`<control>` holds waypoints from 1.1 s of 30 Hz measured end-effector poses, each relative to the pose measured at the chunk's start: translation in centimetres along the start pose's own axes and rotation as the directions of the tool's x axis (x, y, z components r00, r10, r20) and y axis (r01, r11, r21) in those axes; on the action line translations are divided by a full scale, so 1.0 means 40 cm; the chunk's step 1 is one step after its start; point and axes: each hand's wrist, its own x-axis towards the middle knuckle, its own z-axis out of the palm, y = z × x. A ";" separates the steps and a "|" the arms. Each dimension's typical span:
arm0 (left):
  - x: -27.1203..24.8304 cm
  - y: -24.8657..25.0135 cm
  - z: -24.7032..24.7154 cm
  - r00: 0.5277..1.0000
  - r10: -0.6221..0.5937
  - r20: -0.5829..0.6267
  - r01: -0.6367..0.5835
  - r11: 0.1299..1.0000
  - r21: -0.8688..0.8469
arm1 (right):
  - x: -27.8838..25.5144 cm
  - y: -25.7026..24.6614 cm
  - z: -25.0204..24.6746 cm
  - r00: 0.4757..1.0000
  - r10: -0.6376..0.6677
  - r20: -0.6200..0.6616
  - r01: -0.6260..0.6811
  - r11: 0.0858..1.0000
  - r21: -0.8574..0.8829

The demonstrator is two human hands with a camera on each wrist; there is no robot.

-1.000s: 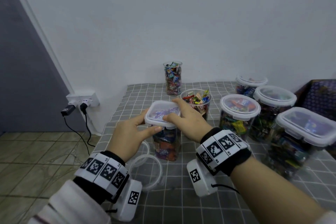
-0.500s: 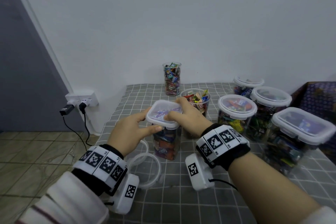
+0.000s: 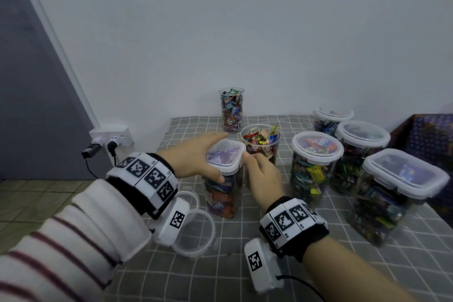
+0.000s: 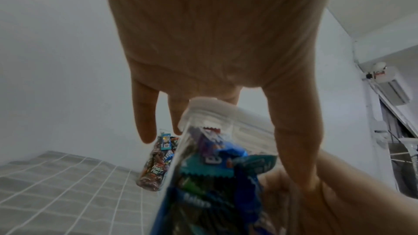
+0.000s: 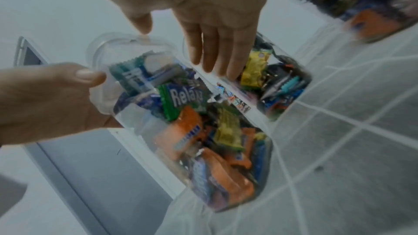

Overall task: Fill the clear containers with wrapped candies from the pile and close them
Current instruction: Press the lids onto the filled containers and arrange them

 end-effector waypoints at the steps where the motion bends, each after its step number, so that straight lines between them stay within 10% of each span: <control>1: 0.009 0.004 -0.002 1.000 0.005 0.017 -0.005 1.000 0.030 | -0.004 0.010 -0.002 0.999 0.004 -0.047 -0.005 1.000 -0.029; 8: 0.038 -0.001 0.001 0.994 -0.055 -0.092 0.058 0.998 0.026 | -0.022 0.046 0.009 0.978 0.057 -0.201 -0.081 0.990 -0.115; 33: 0.138 -0.146 -0.028 0.873 -0.344 -0.345 0.296 0.937 -0.186 | 0.066 0.052 -0.018 0.999 0.044 0.015 -0.039 0.969 -0.243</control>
